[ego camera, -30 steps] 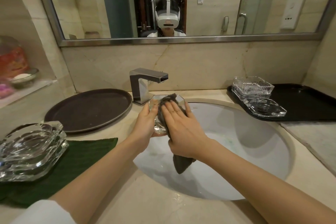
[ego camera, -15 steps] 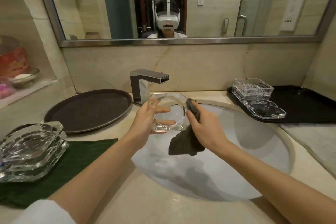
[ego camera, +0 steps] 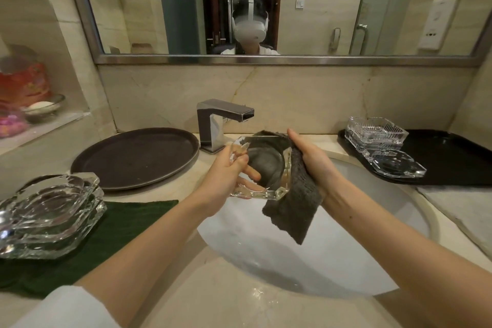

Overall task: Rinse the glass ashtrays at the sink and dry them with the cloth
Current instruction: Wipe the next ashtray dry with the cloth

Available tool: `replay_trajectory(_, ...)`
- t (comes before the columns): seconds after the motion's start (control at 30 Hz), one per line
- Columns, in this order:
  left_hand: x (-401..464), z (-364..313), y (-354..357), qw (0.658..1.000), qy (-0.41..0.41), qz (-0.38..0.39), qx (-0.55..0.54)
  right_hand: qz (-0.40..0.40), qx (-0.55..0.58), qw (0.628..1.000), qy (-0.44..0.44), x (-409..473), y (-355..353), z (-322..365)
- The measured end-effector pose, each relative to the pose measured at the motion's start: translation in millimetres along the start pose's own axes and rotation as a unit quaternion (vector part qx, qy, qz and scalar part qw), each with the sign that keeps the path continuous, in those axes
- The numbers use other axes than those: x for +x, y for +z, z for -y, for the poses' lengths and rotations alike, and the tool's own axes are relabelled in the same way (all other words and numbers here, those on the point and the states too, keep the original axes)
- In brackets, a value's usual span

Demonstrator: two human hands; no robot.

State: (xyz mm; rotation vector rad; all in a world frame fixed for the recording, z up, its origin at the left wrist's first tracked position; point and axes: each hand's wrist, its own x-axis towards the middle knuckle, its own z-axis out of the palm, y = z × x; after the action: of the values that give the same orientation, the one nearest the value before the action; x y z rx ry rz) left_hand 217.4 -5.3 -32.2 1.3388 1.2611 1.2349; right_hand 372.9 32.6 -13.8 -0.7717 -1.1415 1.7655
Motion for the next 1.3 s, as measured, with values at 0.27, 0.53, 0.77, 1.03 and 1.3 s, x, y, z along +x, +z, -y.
replay_trajectory(0.27, -0.1, 3.6, 11.3, 0.998, -0.009, -0.029, 0.058, -0.134, -0.244, 0.945, -0.172, -2.8, -3.7, -8.3)
replay_trajectory(0.53, 0.2, 2.5, 8.5, 0.993, -0.003, -0.005, 0.121, -0.027, -0.649, 0.704, -0.287, 6.0, -1.8, -23.9)
replay_trajectory(0.77, -0.7, 6.0, 8.1, 0.995, -0.011, -0.037, 0.092, 0.09, -0.752, 0.568, -0.322, 3.4, -8.8, -24.6)
replay_trajectory(1.03, 6.4, 9.8, 10.3, 0.992, -0.028, -0.109, 0.055, 0.027, -0.769, 0.546, -0.332, -15.7, -21.4, -27.2)
replay_trajectory(1.3, 4.4, 7.7, 5.5, 0.993, -0.014, -0.095, 0.07, 0.017, -0.761, 0.573, -0.303, -2.0, -11.3, -27.2)
